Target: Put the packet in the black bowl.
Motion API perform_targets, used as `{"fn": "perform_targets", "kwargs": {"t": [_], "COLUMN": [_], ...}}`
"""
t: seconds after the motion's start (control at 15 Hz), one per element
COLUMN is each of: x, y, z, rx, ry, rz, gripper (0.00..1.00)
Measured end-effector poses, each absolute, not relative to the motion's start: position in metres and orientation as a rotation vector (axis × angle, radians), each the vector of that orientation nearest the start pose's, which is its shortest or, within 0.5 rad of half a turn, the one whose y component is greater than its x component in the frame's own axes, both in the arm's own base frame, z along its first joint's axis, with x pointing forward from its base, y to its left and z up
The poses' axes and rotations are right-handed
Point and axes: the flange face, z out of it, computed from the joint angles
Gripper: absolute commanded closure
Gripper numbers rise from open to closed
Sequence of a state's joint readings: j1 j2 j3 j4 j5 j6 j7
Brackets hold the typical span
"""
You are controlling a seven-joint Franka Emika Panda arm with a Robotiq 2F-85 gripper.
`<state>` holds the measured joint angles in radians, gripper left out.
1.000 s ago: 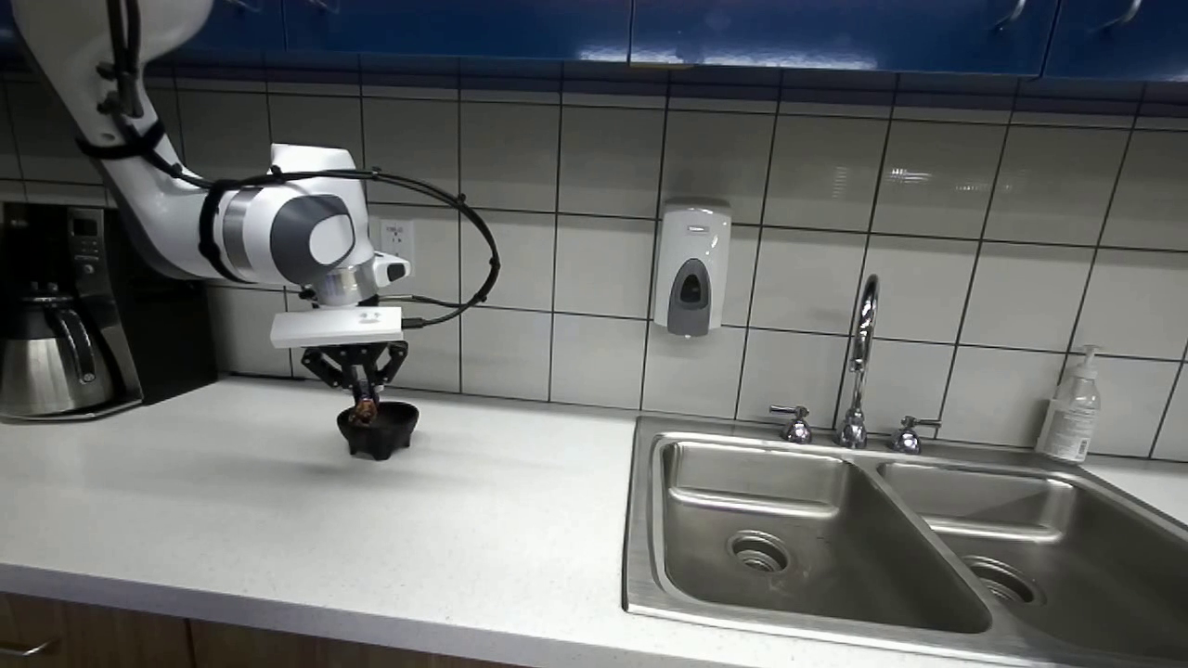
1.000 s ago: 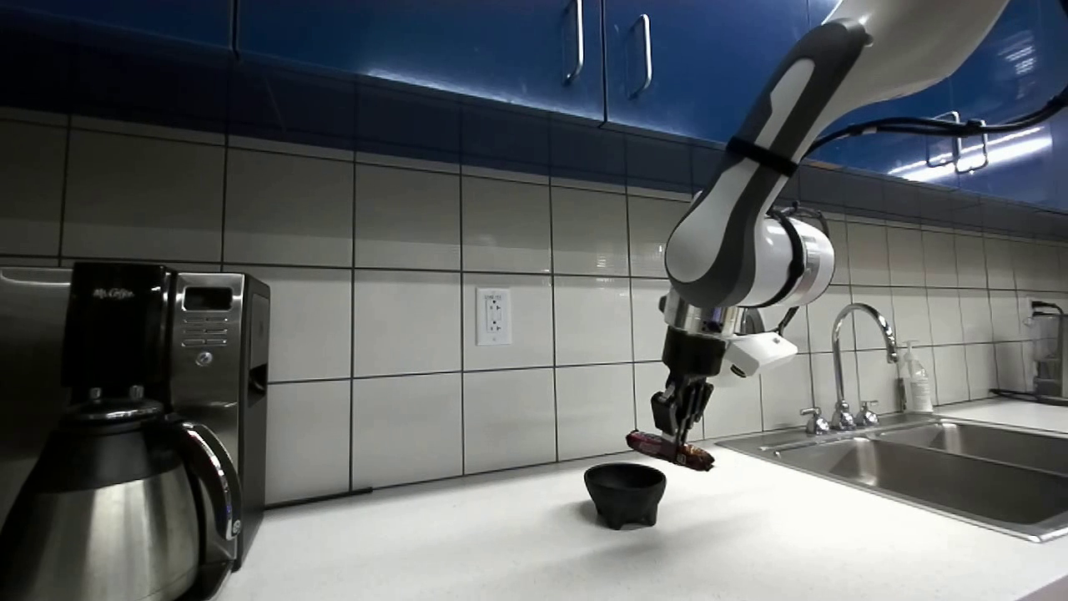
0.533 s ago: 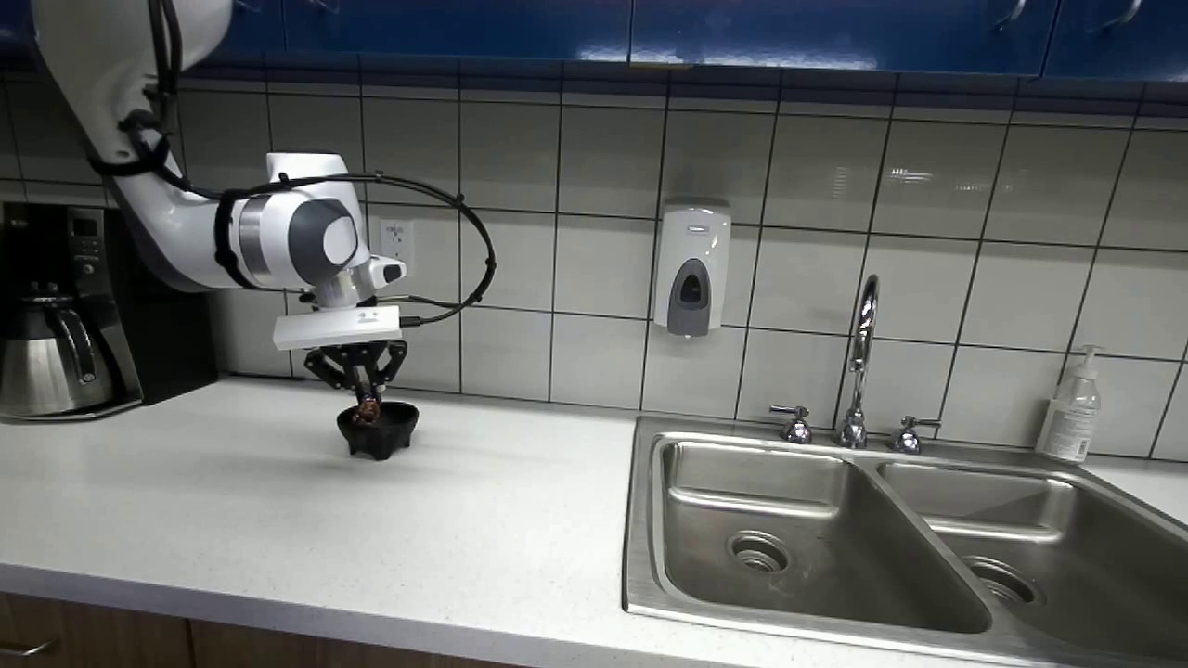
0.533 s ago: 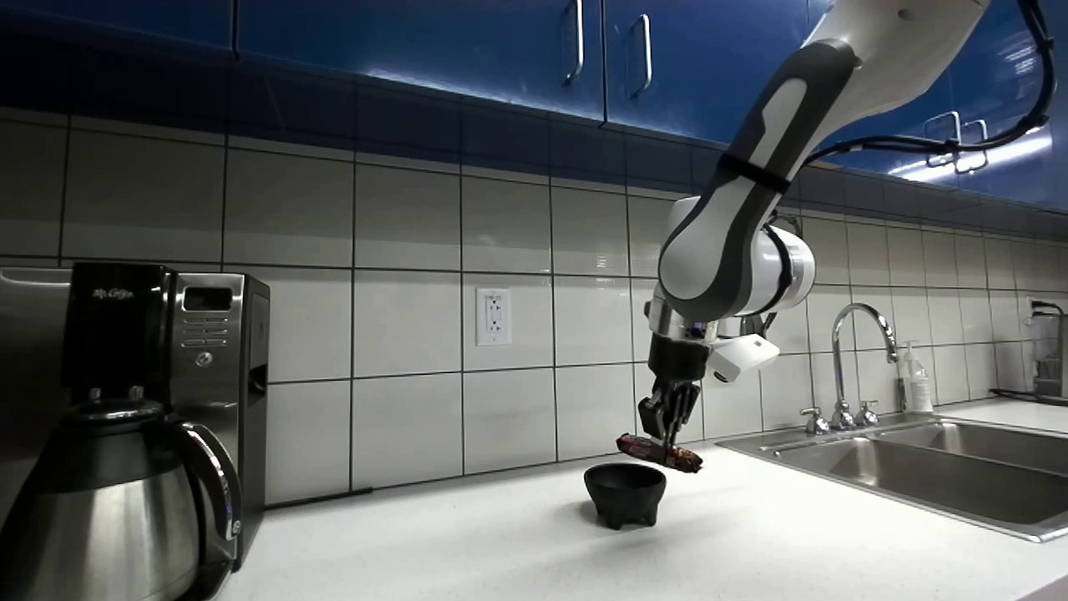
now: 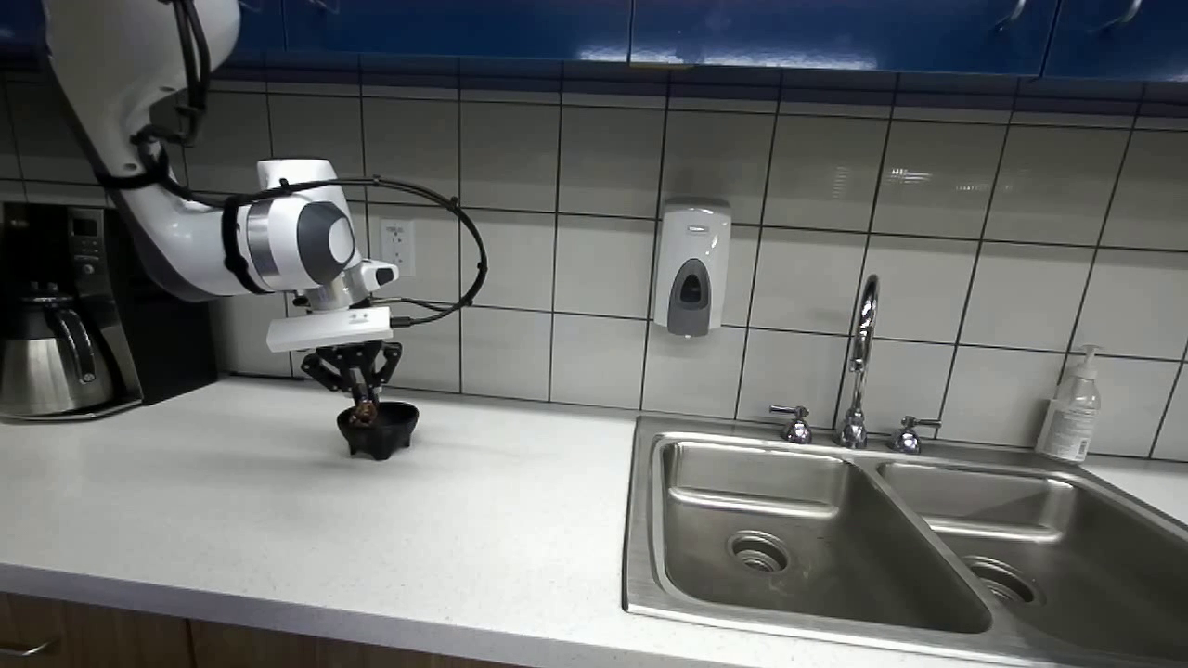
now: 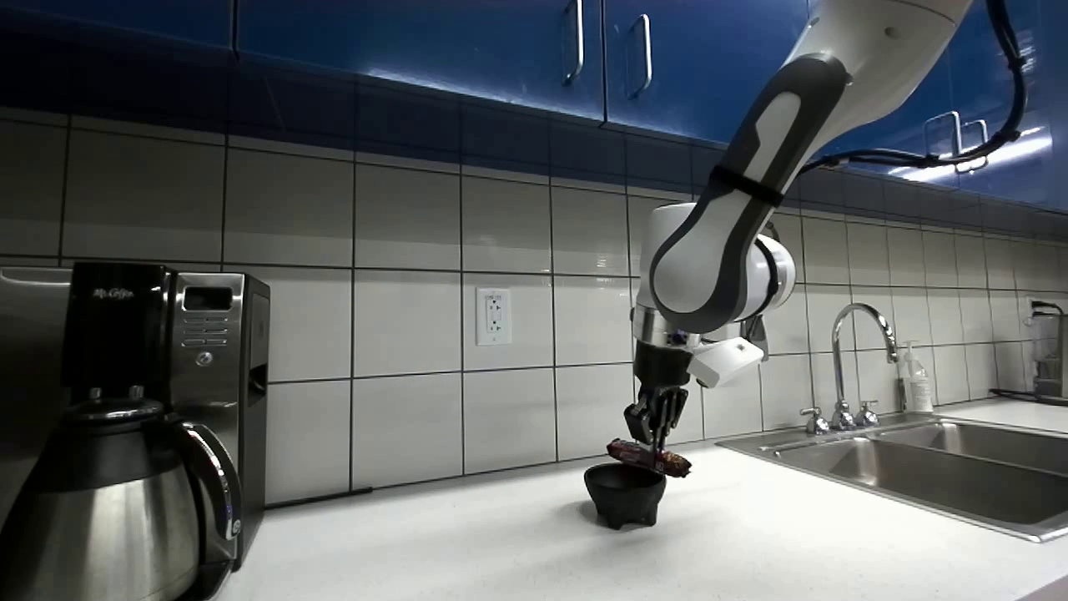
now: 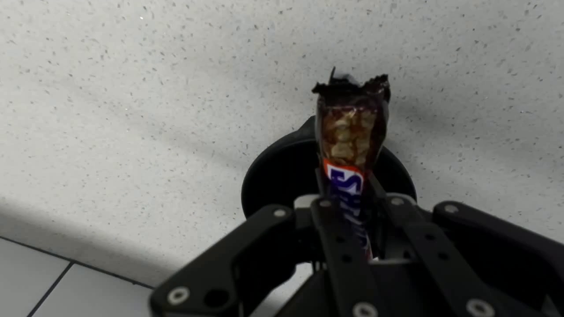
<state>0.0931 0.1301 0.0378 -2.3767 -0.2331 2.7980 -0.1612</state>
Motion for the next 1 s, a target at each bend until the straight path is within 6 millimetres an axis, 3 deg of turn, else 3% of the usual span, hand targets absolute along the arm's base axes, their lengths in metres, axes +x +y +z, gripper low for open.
{"fn": "perform_targets", "kwargs": {"t": [0.33,0.4,0.47,1.0], "x": [0.536,0.537,0.538,0.556], "y": [0.086,0.087,0.088,0.087], "z": [0.29,0.289,0.288,0.286], "rx": [-3.142,-3.144,-3.147,-3.159], "ry": [-0.77,-0.764,-0.754,-0.719], "rz": [-0.427,-0.421,-0.415,-0.415], "gripper": [0.96,0.57,0.56,0.01]}}
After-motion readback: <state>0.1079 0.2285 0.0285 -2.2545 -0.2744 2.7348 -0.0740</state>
